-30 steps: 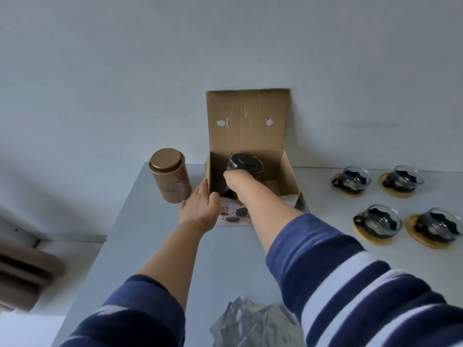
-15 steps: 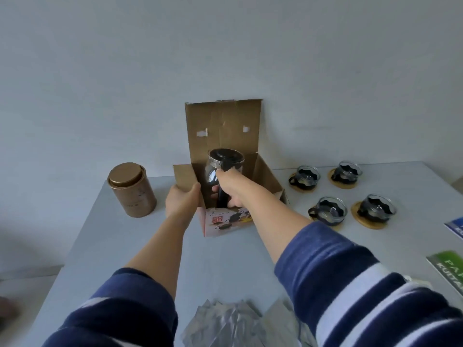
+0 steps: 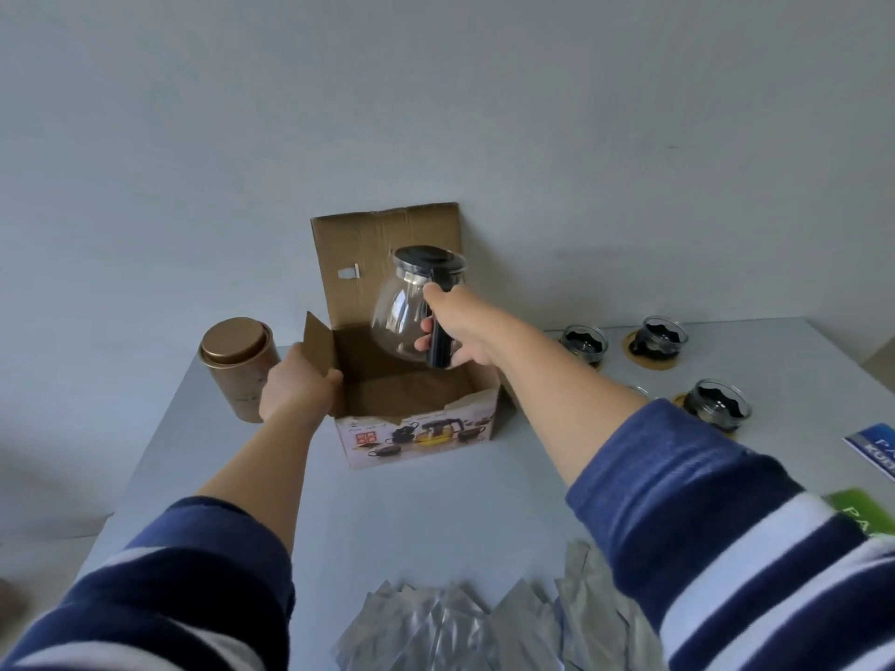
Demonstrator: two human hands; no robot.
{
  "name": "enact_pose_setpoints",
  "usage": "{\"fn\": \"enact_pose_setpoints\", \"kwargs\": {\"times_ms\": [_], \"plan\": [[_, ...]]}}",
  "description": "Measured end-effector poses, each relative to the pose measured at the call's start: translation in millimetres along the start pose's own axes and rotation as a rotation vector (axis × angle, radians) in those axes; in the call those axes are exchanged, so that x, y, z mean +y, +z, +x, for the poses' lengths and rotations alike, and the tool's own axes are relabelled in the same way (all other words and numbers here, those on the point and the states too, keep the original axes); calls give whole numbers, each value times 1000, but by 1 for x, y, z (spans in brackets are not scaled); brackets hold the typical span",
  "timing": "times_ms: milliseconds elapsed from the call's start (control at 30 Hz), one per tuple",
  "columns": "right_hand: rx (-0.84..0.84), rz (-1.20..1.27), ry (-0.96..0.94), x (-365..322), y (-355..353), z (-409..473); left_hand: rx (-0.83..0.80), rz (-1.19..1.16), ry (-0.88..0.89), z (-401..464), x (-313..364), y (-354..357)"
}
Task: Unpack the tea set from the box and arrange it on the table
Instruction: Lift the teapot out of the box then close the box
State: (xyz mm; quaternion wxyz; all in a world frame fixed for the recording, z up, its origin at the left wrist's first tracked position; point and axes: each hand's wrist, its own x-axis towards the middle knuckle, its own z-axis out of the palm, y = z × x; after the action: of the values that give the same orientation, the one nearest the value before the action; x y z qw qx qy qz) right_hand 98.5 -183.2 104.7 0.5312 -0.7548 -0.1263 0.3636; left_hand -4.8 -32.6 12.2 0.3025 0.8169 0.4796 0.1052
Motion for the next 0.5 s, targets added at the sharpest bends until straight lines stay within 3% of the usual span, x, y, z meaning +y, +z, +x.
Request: {"fn": "enact_pose_setpoints", "kwargs": {"times_ms": [200, 500], "plan": [[128, 1, -71, -10, -31, -2, 45, 217, 36, 6, -11, -16], [399, -33, -227, 22, -62, 17, 108, 339, 54, 9, -10, -11]]}}
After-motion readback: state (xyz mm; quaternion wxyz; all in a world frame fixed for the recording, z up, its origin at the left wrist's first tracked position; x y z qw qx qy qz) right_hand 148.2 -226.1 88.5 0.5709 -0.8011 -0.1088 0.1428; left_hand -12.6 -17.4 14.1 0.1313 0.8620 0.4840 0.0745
